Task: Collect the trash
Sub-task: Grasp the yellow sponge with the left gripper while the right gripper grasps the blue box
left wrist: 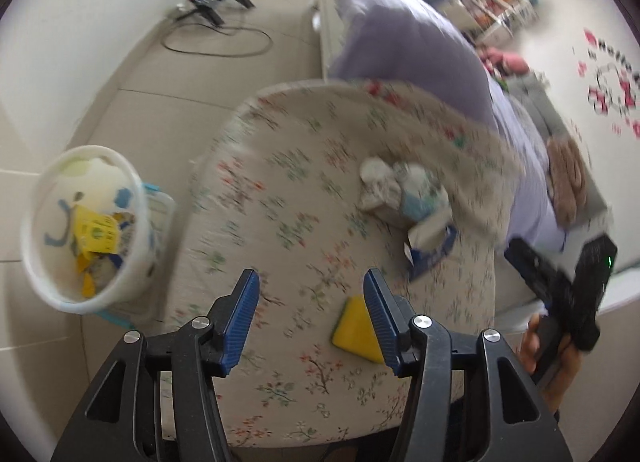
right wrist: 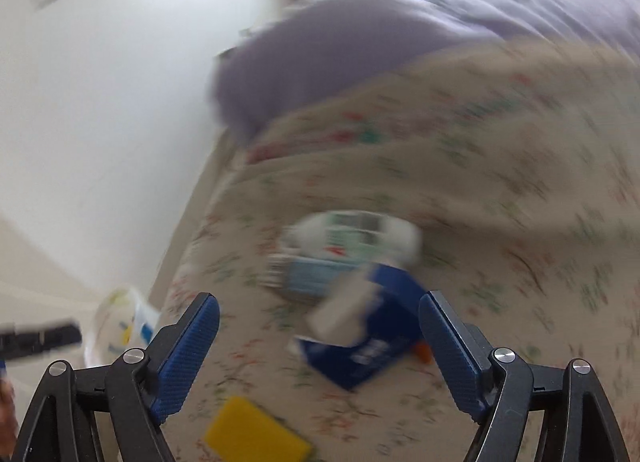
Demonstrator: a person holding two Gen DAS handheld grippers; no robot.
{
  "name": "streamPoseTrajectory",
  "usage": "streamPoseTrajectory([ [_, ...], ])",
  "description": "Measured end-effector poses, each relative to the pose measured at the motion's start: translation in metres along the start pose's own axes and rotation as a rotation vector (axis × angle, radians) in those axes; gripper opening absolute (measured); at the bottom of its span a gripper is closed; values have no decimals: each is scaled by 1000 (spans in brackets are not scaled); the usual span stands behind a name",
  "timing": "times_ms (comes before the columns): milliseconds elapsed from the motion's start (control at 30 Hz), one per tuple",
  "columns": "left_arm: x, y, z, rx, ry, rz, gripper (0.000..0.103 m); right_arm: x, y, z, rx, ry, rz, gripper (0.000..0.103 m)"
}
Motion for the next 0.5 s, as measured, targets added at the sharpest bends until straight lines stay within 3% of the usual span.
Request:
streamPoseTrajectory([
  [133, 27, 42, 33, -5, 70, -116, 58, 12, 19, 56, 9, 221, -84, 86],
  [300, 56, 90, 60, -67, 152, -229, 58, 28, 42, 58, -39, 264, -179, 86],
  [500, 65, 121, 65, -116, 172, -252, 58, 43, 60, 51, -72, 298, -248, 86],
])
Point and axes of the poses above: each gripper's, at about its wrist camera, not at the fingertips, and y roughly the way its jaws point, z to its right, x to its underside, the point moved 5 cm from there along y, roughly the way its jaws point, and after that the axes turned 2 degrees about -y, right-handed, at the moved point
